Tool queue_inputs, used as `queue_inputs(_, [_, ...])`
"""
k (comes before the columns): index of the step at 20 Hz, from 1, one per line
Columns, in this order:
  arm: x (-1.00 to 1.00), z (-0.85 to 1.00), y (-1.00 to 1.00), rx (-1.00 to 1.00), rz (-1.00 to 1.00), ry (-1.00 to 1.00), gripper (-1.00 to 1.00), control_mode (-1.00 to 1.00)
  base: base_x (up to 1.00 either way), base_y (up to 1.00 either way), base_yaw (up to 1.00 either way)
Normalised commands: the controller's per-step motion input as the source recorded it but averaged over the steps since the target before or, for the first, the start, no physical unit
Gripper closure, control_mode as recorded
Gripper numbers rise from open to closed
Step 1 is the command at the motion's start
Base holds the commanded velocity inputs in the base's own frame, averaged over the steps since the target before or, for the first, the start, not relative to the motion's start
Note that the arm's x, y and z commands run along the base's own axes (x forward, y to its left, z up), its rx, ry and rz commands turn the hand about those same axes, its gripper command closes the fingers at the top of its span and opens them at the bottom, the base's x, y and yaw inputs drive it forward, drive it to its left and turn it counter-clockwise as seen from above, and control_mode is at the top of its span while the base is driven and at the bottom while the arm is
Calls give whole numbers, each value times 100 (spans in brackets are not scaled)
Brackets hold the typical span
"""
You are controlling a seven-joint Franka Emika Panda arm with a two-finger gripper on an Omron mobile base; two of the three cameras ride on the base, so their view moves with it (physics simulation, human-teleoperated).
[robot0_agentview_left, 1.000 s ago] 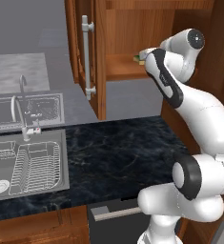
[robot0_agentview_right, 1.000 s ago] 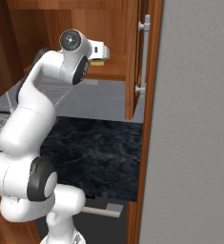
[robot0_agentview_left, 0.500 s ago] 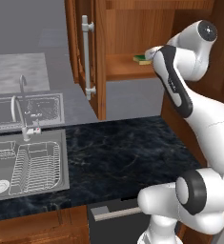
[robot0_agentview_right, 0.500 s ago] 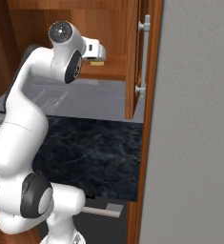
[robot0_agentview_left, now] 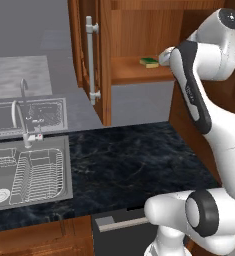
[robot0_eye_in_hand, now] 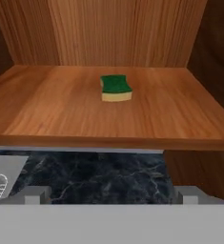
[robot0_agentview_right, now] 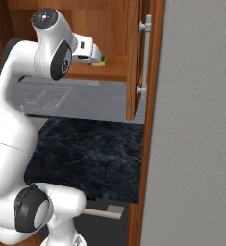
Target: Pick up the sponge and bar soap from the sink, and place them back in the cabinet, and close the cabinet doors.
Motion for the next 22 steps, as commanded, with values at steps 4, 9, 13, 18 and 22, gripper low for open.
queue_inputs(4, [-62,9,0,0,-5,15,-100,-100,0,0,0])
queue_inputs(9, [-64,2,0,0,-2,12,-100,-100,0,0,0])
queue_inputs(13, [-66,0,0,0,0,7,-100,-100,0,0,0])
queue_inputs(18, [-60,0,0,0,0,3,-100,-100,0,0,0])
queue_inputs(22, [-57,-1,2,0,0,1,-100,-100,0,0,0])
